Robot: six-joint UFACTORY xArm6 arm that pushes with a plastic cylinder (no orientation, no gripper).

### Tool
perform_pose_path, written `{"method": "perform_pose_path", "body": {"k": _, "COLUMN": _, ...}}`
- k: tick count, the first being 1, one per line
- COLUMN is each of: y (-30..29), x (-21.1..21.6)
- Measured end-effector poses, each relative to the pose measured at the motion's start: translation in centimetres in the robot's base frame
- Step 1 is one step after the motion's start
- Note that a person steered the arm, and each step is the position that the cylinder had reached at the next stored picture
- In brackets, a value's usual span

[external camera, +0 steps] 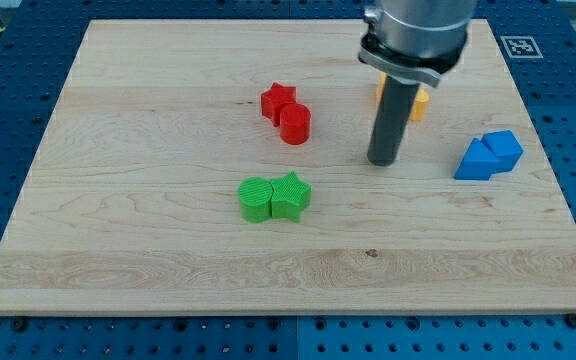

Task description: Slide yellow hexagon and yellow heart right a bit

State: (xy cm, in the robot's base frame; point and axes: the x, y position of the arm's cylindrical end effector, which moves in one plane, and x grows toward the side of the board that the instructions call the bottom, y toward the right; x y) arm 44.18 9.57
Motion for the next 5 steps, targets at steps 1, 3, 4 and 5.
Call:
{"method": "perform_pose_path", "body": {"k": 1, "y": -2.0, "x": -3.1}}
{"method": "perform_pose_path", "body": {"k": 3, "y": -5.1, "x": -9.4}}
{"method": "perform_pose_path", "body": {"k": 4, "y": -5.2, "x": -10.4}}
{"method": "perform_pose_path", "body": {"k": 5, "y": -5.2, "x": -10.4}}
